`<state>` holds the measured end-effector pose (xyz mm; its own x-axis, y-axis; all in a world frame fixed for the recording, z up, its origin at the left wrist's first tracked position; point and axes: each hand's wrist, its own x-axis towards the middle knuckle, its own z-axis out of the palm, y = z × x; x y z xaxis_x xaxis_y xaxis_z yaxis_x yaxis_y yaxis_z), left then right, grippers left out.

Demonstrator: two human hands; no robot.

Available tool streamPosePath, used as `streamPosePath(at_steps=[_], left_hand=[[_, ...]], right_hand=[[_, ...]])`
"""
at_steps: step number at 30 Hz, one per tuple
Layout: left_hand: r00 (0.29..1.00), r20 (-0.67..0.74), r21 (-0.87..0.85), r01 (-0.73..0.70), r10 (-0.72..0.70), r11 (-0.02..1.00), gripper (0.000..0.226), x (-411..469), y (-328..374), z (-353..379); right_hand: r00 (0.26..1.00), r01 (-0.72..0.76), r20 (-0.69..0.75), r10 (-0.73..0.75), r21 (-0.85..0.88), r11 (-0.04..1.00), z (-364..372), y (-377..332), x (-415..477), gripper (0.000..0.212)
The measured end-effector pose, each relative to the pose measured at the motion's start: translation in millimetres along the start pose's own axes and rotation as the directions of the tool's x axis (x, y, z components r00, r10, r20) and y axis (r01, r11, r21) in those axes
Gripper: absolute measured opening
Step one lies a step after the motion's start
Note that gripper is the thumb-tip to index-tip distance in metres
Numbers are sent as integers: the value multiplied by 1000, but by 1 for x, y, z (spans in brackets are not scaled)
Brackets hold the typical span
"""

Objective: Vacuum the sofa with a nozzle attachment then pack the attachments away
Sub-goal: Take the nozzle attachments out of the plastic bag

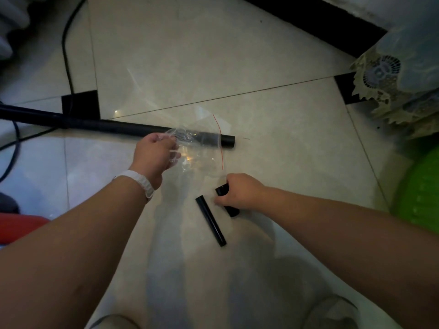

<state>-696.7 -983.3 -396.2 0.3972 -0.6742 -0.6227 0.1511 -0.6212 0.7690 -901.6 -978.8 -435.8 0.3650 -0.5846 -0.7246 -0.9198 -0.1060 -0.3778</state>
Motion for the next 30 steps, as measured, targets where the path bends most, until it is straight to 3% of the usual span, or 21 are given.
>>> streamPosePath(at_steps=[4, 8, 10, 12, 14, 17, 19, 23, 30], left_hand=[[1000, -3, -32, 14, -14, 999, 8, 3, 1, 4], [1000, 7, -133, 24, -23, 991, 5, 9, 12, 18], [999, 30, -144, 29, -25, 989, 7, 9, 16, 33], [995, 101, -111, 36, -25, 993, 8, 6, 16, 53], [979, 203, -38, 37, -28, 999, 10, -1, 13, 76], [937, 346, 74, 26, -50, 997, 8, -10, 4, 110], [916, 396, 106, 26, -66, 994, 7, -15, -2, 133], [873, 466, 210, 48, -143, 977, 3, -29, -19, 171], [837, 502, 372, 17, -217, 928, 4, -32, -45, 205]], right_hand=[[1000, -6, 11, 5, 65, 998, -8, 5, 3, 55], [998, 29, -62, -7, 358, 933, -29, 11, -3, 71], [994, 31, -103, 39, 601, 798, -40, 13, -6, 71], [985, 15, -115, 132, 808, 589, -50, 17, -10, 60], [965, 30, -135, 227, 909, 415, -58, 26, -15, 41], [933, 70, -165, 320, 955, 288, -64, 47, -25, 12], [906, 82, -183, 381, 960, 267, -63, 67, -32, 8], [839, 39, -215, 501, 940, 339, -59, 112, -47, 21], [706, -91, -212, 676, 919, 383, -47, 197, -76, 19]])
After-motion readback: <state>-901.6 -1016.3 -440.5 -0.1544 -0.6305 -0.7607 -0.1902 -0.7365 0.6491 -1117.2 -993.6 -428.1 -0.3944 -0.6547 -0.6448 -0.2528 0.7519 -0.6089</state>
